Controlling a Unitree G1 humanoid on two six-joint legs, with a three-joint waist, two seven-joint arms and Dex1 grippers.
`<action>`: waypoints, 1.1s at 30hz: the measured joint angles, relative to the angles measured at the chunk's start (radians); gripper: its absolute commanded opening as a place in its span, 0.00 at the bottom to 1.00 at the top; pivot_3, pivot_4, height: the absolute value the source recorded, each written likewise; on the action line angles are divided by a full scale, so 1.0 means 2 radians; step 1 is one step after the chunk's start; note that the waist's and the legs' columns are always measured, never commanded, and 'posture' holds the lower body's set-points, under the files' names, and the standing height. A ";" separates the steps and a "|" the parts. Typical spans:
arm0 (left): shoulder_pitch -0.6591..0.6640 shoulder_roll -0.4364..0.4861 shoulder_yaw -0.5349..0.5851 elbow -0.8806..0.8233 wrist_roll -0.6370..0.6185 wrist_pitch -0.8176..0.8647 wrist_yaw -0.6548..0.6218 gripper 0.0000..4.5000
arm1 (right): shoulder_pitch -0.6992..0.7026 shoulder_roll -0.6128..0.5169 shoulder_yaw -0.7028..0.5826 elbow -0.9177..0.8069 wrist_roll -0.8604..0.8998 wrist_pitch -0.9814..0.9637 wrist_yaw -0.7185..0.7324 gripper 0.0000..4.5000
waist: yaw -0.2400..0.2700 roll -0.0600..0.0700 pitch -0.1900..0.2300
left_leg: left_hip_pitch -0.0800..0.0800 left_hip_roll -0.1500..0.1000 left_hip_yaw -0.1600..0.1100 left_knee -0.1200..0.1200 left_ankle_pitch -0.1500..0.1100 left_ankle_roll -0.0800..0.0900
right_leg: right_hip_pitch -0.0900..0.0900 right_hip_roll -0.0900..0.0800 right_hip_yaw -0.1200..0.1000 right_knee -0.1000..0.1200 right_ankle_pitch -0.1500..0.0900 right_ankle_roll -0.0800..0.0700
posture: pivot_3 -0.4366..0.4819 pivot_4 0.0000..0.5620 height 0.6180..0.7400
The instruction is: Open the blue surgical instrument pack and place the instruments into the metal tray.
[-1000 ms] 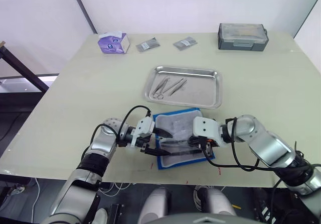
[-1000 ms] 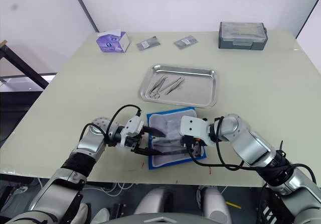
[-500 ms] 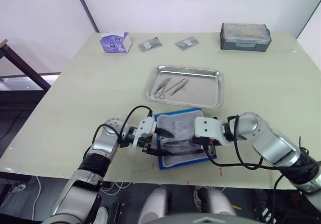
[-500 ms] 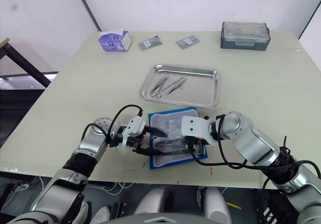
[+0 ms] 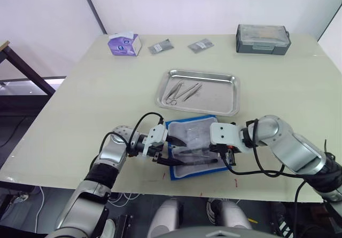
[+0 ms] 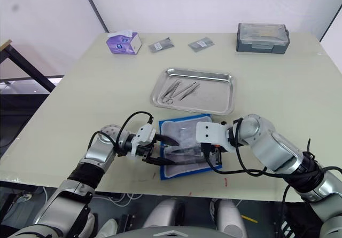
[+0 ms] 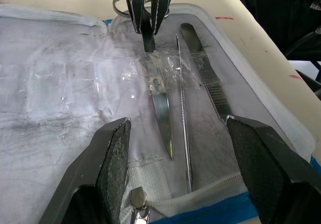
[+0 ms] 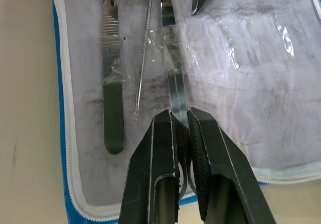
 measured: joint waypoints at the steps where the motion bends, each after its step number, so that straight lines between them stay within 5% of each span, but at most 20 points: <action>1: 0.000 0.000 0.000 0.000 0.000 0.000 0.000 0.72 | 0.000 -0.003 0.000 -0.002 0.000 0.002 0.001 0.03 | 0.000 0.000 0.000 | 0.000 0.000 0.000 0.000 0.000 0.000 | 0.000 0.000 0.000 0.000 0.000 0.000 | 0.48 0.27 0.98; 14: 0.000 -0.005 0.000 0.000 0.003 0.000 0.001 0.72 | 0.013 -0.061 -0.039 -0.013 0.028 -0.002 0.021 0.03 | 0.001 -0.002 0.001 | 0.000 -0.002 0.000 0.000 0.000 0.001 | 0.000 -0.003 -0.001 0.000 -0.001 0.001 | 0.48 0.27 0.98; 33: -0.004 -0.017 0.000 0.006 0.012 -0.006 0.000 0.72 | 0.105 -0.152 -0.188 -0.027 0.107 -0.024 0.040 0.03 | 0.002 -0.002 0.001 | 0.001 -0.004 -0.003 0.000 -0.001 0.002 | 0.005 -0.006 -0.004 -0.003 -0.002 0.003 | 0.48 0.27 0.98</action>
